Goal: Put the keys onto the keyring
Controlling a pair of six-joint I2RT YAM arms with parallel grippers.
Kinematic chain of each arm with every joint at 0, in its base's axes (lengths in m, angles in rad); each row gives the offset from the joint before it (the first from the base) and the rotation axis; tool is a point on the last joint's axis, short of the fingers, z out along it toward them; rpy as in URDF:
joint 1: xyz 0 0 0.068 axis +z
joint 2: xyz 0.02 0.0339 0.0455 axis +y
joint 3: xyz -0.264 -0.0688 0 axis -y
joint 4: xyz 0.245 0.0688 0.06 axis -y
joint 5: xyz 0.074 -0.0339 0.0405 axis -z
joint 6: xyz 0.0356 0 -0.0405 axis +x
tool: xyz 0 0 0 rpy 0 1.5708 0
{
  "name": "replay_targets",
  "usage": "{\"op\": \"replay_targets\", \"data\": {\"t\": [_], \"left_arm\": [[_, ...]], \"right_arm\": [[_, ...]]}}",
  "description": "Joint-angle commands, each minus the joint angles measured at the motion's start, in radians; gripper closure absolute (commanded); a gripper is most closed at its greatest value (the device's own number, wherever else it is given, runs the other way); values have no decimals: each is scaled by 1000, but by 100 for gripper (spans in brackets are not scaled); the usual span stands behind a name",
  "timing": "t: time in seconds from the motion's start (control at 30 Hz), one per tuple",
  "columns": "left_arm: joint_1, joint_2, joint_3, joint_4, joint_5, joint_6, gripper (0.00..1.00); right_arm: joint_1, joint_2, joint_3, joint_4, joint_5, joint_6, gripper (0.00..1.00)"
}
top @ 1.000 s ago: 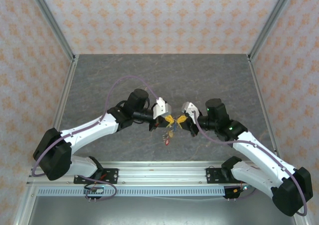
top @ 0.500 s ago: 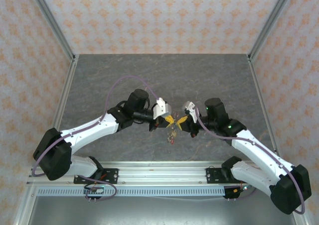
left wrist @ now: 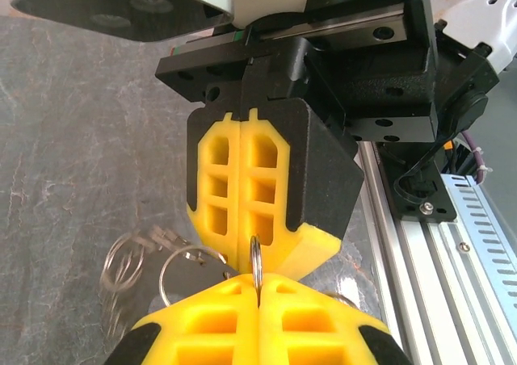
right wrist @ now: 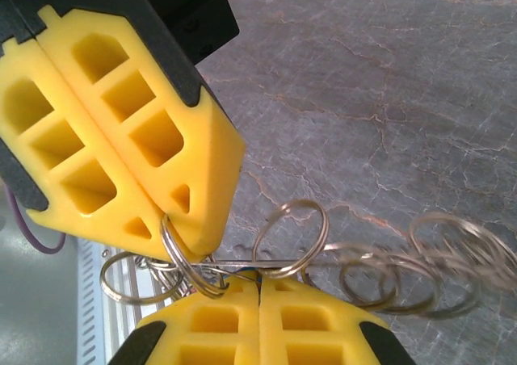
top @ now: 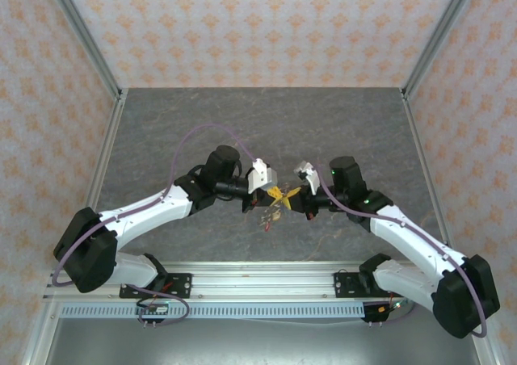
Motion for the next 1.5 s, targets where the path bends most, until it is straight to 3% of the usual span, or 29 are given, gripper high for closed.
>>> {"op": "replay_targets", "data": {"t": [0.0,0.57,0.93,1.47], "left_arm": [[-3,-30,-1,90,37,-12,100],[-2,-66,-3,-49,-43,72,100],[-2,-55,10,-71,-59,77,100],[-3,-24,33,-94,-77,80,100]], "right_arm": [[-19,14,-25,79,-44,53,100],[-25,-48,40,-93,31,-46,100],[-25,-83,56,-92,59,-53,100],[-25,-66,74,-67,-15,-9,100]]}}
